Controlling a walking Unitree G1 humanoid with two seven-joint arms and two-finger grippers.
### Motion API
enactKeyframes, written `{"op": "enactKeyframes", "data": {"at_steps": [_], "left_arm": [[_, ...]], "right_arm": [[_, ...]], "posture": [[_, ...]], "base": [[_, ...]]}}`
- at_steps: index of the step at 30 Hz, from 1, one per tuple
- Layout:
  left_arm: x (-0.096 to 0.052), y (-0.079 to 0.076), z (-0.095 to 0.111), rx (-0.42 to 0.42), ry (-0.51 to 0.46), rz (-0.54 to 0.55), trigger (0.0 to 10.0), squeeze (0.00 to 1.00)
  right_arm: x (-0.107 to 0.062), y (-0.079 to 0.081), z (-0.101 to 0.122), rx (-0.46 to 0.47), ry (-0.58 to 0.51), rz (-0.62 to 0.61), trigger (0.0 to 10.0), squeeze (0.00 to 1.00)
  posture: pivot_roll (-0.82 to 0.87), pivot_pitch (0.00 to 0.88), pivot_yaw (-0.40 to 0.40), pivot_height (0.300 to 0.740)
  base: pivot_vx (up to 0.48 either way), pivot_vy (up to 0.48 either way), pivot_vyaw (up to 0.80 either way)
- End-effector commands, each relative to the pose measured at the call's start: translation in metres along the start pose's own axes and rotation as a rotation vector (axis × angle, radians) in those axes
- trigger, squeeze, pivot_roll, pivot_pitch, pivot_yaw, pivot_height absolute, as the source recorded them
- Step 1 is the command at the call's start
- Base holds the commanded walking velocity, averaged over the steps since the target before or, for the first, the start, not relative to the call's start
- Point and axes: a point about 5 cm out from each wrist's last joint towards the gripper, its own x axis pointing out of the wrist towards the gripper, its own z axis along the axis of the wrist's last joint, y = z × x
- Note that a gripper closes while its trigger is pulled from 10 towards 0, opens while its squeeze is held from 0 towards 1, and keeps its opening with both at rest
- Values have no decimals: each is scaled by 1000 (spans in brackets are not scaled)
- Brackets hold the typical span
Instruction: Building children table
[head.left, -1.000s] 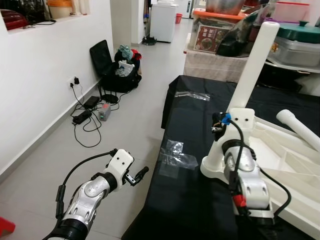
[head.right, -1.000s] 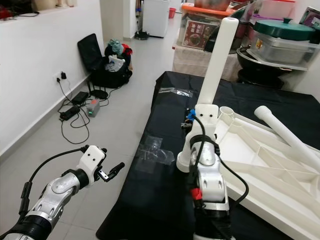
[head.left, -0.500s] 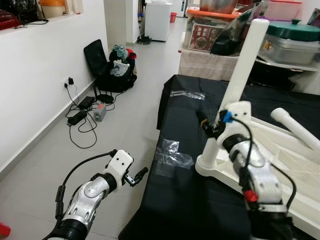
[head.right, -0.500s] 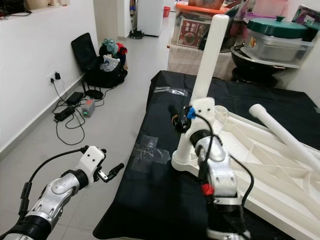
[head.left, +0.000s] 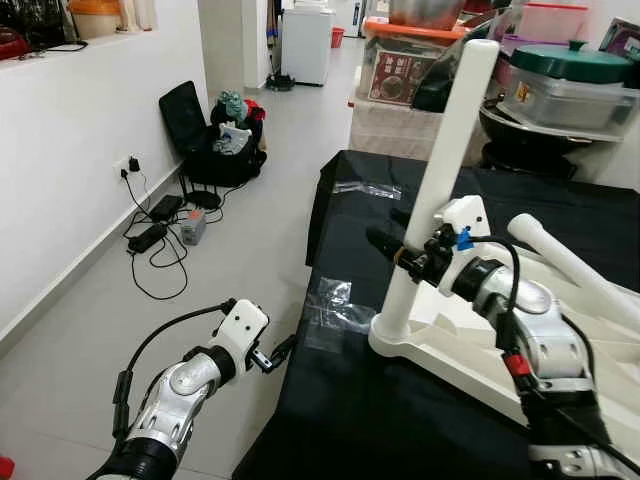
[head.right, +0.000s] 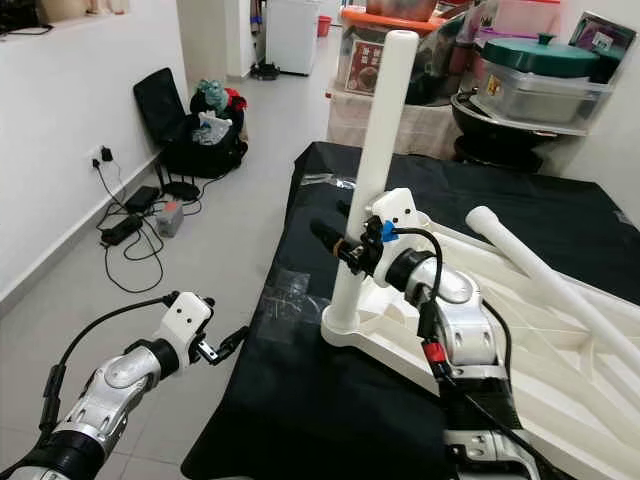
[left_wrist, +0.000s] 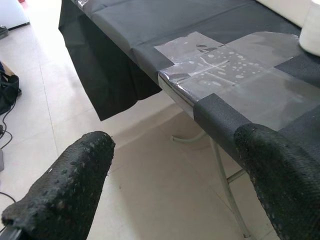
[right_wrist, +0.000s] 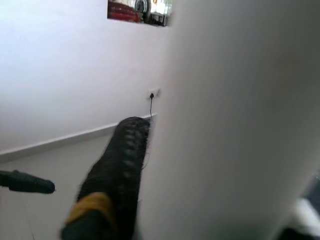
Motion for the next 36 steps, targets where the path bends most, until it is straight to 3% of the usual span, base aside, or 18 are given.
{"op": "enactKeyframes", "data": {"at_steps": [1, 4, 7, 10, 12, 16, 22, 26, 30, 31, 32, 36], "left_arm": [[1, -1, 1, 7, -2, -6, 10000, 0], [1, 0, 1, 9, 0, -8, 10000, 0], [2, 1, 2, 12, 0, -9, 10000, 0], [2, 0, 2, 11, -2, -10, 10000, 0], [2, 0, 2, 10, -3, -9, 10000, 0], [0, -2, -1, 6, 3, -13, 10000, 0], [2, -3, 0, 2, 0, -16, 10000, 0], [2, -2, 0, 4, 1, -19, 10000, 0], [2, 0, 0, 4, 4, -19, 10000, 0], [2, 0, 0, 4, 5, -19, 10000, 0], [3, -1, 0, 4, 5, -20, 10000, 0], [3, -3, 0, 3, 4, -21, 10000, 0]], "right_arm": [[7, 4, -4, -28, 19, -13, 0, 0], [7, -8, -9, -61, 90, -172, 0, 0], [-2, -29, -20, -81, 203, -490, 0, 0], [-14, -30, -29, -51, 256, -653, 0, 0], [-17, -29, -31, -51, 262, -675, 0, 0], [-25, -7, -39, -30, 307, -728, 0, 0], [-17, 20, -40, -38, 328, -718, 0, 0], [-10, 33, -42, -35, 330, -658, 0, 0], [-2, 43, -33, -65, 285, -512, 0, 0], [0, 44, -30, -78, 264, -467, 9098, 0], [2, 45, -26, -89, 244, -426, 10000, 0], [3, 47, -16, -107, 203, -352, 10000, 0]], "posture": [[106, 0, -105, 740], [100, 0, -100, 740], [96, 0, -99, 740], [95, 0, -96, 740], [95, 0, -96, 740], [85, 0, -93, 740], [81, 0, -89, 740], [80, 0, -87, 740], [76, 0, -85, 740], [76, 0, -86, 740], [76, 0, -86, 740], [76, 0, -89, 740]], "base": [[0, 0, 0], [0, 0, 0], [0, 0, 0], [0, 0, 0], [0, 0, 0], [0, 0, 0], [0, 0, 0], [0, 0, 0], [0, 0, 0], [0, 0, 0], [0, 0, 0], [0, 0, 0]]}}
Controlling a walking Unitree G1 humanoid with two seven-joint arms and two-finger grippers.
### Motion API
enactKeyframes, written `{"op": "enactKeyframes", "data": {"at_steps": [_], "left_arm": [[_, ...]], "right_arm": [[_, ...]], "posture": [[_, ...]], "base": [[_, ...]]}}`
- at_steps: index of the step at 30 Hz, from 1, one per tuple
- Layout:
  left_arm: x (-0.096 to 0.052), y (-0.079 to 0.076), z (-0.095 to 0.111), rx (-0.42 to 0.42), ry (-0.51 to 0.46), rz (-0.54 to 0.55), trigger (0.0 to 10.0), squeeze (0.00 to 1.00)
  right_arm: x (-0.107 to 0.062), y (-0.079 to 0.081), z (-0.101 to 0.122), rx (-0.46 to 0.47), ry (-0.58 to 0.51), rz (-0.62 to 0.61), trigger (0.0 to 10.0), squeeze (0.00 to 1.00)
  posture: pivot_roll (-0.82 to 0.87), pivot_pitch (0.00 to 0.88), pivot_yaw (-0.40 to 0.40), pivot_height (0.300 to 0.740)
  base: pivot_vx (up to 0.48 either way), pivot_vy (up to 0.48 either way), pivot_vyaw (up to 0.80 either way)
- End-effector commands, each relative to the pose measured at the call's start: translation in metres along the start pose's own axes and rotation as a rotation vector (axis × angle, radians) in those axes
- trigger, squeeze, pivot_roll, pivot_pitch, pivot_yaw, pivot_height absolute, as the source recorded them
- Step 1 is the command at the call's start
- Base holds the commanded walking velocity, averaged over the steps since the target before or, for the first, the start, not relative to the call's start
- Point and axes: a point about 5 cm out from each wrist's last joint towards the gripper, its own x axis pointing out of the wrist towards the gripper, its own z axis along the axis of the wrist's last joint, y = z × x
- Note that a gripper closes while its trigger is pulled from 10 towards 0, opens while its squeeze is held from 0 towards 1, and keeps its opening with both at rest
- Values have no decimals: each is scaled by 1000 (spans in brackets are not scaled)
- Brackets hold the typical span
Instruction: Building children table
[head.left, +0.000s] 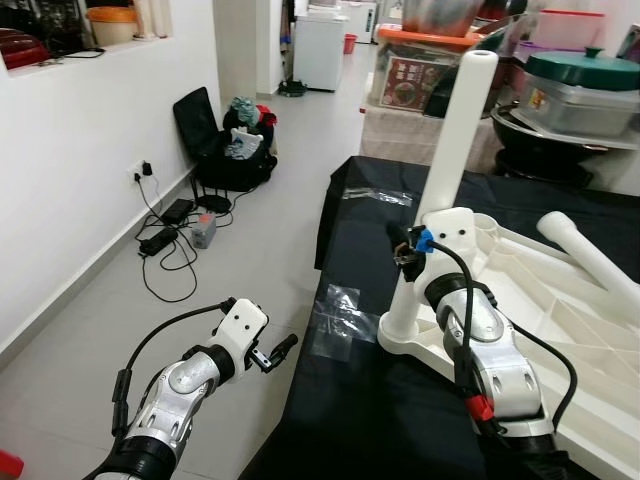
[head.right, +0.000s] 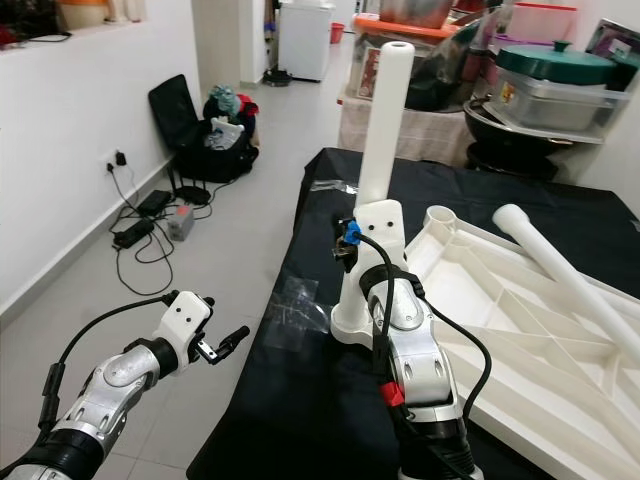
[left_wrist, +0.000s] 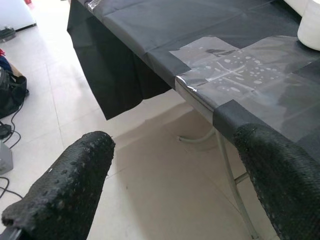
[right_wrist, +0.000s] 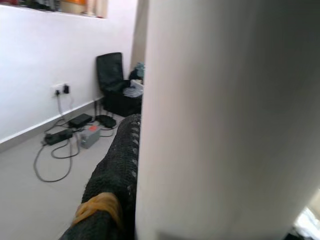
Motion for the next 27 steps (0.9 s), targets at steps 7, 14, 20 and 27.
{"op": "enactKeyframes", "data": {"at_steps": [7, 14, 20, 27], "left_arm": [[1, -5, -2, -2, 8, -13, 10000, 0], [1, -7, -3, -3, 8, -15, 10000, 0], [1, -8, -2, -4, 7, -18, 10000, 0], [1, -8, -3, -4, 10, -20, 10000, 0]], "right_arm": [[-2, 2, -5, -73, 55, 229, 10000, 1000], [-3, -5, 9, -106, 0, 324, 10000, 1000], [-12, -12, 33, -122, -127, 501, 10000, 1000], [-17, -10, 32, -169, -130, 533, 10000, 1000]], "posture": [[78, 0, -92, 740], [76, 0, -89, 740], [74, 0, -86, 740], [70, 0, -80, 740]], "base": [[0, 0, 0], [0, 0, 0], [0, 0, 0], [0, 0, 0]]}}
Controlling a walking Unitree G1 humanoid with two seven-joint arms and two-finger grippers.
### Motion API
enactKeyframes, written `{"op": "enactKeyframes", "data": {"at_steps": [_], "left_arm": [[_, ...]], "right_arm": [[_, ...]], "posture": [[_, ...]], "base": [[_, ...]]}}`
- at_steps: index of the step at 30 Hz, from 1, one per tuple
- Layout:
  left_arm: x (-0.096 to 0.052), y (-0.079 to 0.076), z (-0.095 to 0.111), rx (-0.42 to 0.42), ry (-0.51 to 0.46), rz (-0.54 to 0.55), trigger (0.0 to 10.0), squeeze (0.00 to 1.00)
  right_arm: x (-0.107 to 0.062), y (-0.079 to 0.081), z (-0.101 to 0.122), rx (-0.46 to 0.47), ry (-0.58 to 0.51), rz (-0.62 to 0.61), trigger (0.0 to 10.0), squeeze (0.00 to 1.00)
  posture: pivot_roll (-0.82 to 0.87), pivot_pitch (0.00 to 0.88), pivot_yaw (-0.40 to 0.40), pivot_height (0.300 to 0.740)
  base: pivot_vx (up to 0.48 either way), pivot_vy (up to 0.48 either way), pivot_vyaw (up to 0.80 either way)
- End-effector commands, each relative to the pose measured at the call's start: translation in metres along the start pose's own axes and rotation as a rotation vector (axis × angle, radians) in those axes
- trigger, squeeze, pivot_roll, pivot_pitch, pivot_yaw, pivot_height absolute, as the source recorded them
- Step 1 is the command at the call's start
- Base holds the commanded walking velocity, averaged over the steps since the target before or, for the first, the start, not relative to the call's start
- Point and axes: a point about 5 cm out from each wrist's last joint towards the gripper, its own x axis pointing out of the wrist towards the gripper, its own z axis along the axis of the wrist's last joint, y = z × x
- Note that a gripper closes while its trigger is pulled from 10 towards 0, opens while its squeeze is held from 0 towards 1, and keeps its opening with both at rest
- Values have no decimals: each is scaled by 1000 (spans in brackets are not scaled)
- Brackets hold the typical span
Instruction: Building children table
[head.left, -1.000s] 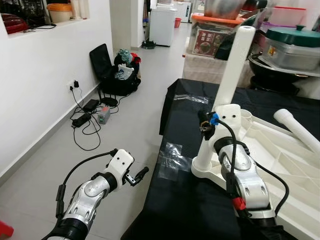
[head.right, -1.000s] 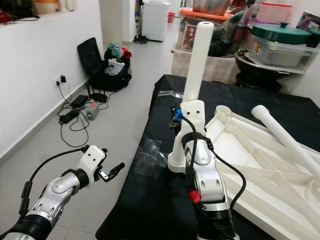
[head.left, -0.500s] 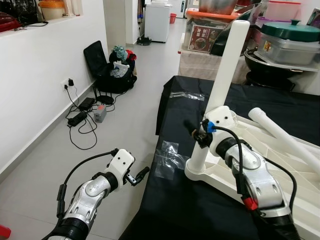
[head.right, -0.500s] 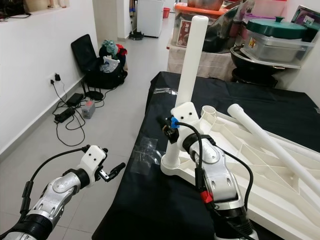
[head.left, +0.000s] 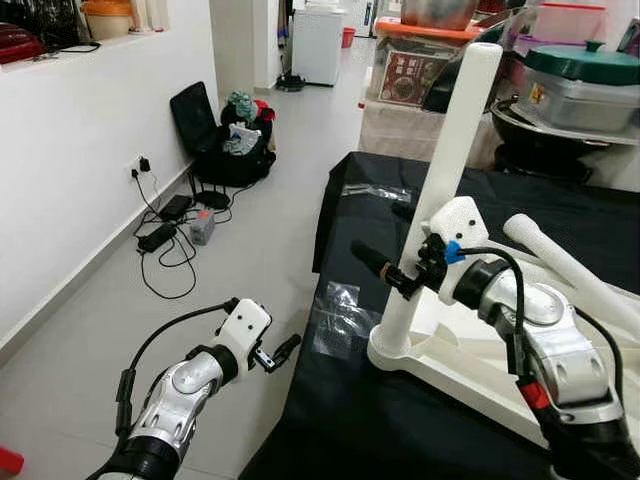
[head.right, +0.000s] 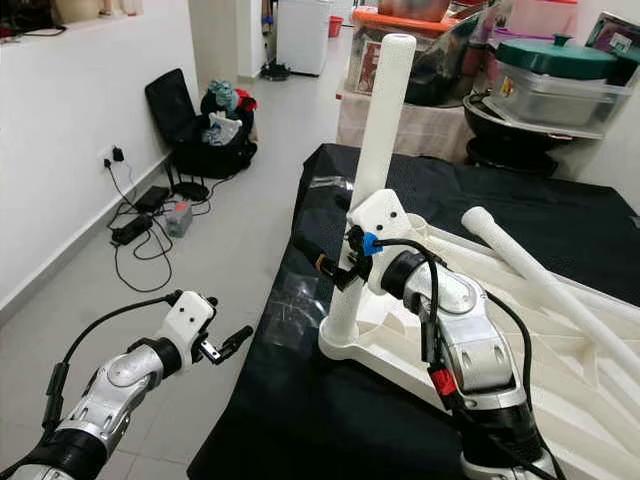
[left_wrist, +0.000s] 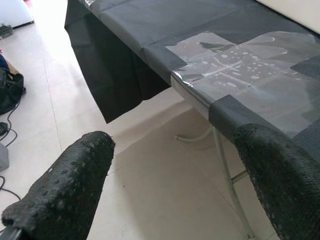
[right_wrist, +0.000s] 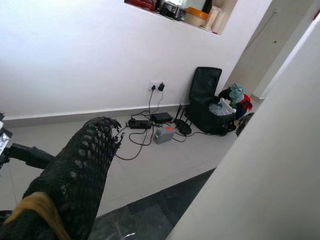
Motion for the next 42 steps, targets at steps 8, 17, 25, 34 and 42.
{"op": "enactKeyframes", "data": {"at_steps": [8, 17, 25, 34, 42], "left_arm": [[-1, 0, -3, 3, 17, -14, 10000, 0], [1, 0, -3, 5, 19, -23, 10000, 0], [0, 1, -3, 10, 21, -27, 10000, 0], [1, 0, -4, 9, 25, -36, 10000, 0], [2, 12, 0, 24, 22, -9, 10000, 0]], "right_arm": [[-9, -2, -15, -10, 68, -87, 10000, 0], [-36, -14, -42, 8, 190, -245, 10000, 0], [-61, -14, -45, 18, 206, -279, 10000, 0], [-87, 12, -46, 41, 232, -101, 10000, 0], [-102, 22, -61, 81, 316, -55, 10000, 0]], "posture": [[63, 0, -71, 740], [42, 0, -54, 740], [22, 0, -38, 740], [1, 0, -23, 740], [-1, 0, -17, 740]], "base": [[0, 0, 0], [0, 0, 0], [0, 0, 0], [0, 0, 0], [0, 0, 0]]}}
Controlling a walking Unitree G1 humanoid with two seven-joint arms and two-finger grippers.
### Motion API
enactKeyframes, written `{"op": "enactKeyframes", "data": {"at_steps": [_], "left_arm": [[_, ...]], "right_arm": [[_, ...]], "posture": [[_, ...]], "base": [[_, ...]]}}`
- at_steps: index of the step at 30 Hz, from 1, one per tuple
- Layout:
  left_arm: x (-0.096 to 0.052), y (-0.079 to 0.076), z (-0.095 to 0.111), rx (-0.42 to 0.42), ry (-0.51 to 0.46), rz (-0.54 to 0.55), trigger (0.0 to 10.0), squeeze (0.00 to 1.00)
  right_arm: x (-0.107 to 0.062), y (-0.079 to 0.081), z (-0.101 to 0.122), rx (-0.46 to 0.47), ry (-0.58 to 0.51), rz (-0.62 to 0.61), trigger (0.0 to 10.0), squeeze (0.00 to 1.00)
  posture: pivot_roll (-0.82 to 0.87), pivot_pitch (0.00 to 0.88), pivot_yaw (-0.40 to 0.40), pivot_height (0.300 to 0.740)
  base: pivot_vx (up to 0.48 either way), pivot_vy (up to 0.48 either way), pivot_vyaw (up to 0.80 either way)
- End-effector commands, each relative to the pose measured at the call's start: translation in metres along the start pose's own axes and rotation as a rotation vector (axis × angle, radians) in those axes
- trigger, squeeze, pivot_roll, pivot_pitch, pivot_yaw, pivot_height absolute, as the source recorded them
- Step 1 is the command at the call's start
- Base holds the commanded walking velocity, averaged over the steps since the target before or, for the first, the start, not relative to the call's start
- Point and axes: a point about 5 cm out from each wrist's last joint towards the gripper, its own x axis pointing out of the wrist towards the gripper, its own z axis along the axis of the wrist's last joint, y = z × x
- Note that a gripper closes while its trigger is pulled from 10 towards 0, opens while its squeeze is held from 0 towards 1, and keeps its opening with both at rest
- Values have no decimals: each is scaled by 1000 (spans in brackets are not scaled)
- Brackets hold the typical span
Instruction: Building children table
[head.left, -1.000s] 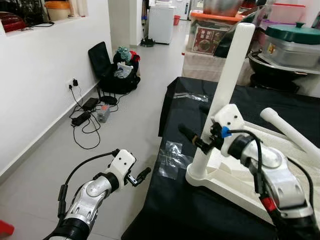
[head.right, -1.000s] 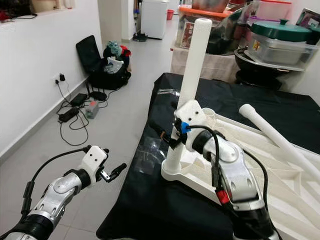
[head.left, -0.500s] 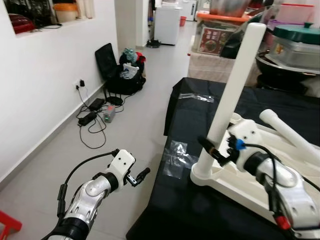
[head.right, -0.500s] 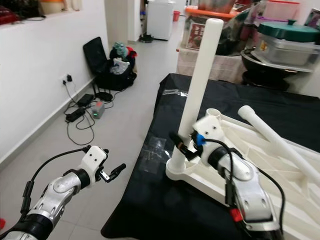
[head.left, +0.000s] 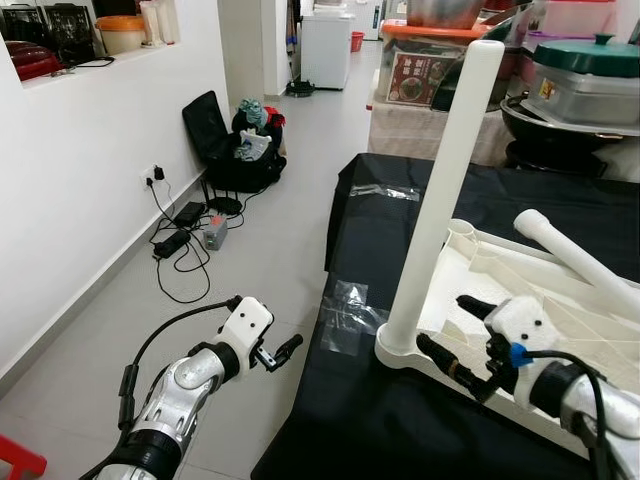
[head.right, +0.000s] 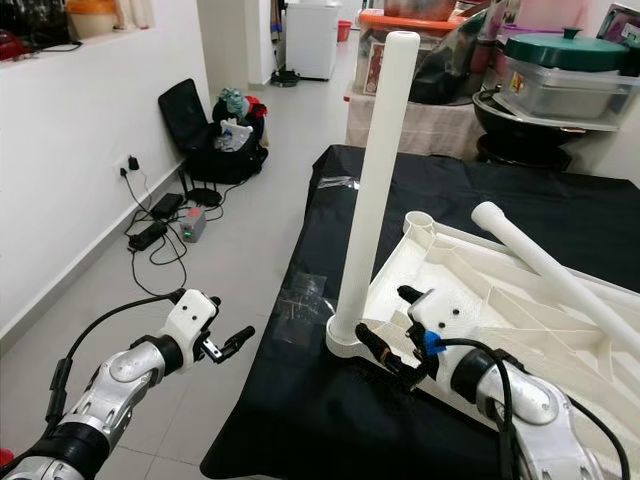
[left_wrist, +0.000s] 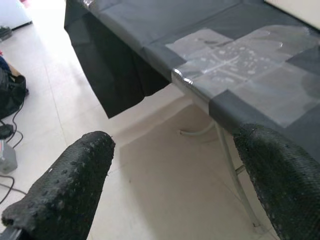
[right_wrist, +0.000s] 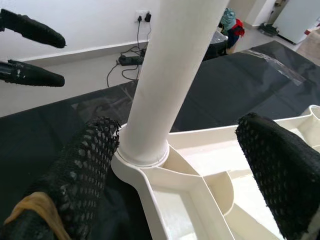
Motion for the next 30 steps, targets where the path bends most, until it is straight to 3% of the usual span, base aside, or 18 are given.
{"op": "enactKeyframes", "data": {"at_steps": [1, 8, 11, 14, 21, 27, 30], "left_arm": [[-4, 13, -1, 16, 14, 34, 10000, 0], [-8, 39, 10, 38, -17, 118, 10000, 0], [-9, 60, 23, 56, -49, 183, 10000, 0], [-9, 72, 32, 72, -67, 205, 10000, 0], [-8, 72, 35, 77, -79, 203, 10000, 0], [-4, 66, 42, 68, -116, 188, 10000, 0], [-3, 62, 50, 47, -162, 138, 10000, 0]], "right_arm": [[-7, 6, -3, 18, 22, 68, 10000, 0], [-21, 14, -19, 8, 118, 141, 10000, 0], [-25, 15, -26, 15, 158, 142, 10000, 0], [-33, 29, -37, 33, 222, 231, 10000, 0], [-44, 35, -48, 28, 282, 266, 10000, 0], [-33, 19, -46, 2, 242, 101, 10000, 0], [-19, 16, -40, 43, 171, 10, 10000, 0]], "posture": [[-1, 0, -17, 740], [-3, 0, -19, 740], [-2, 0, -18, 740], [-1, 0, -14, 740], [-14, 0, -11, 740], [-10, 0, -15, 740], [3, 0, -20, 740]], "base": [[0, 0, 0], [0, 0, 0], [0, 0, 0], [0, 0, 0], [0, 0, 0], [0, 0, 0], [0, 0, 0]]}}
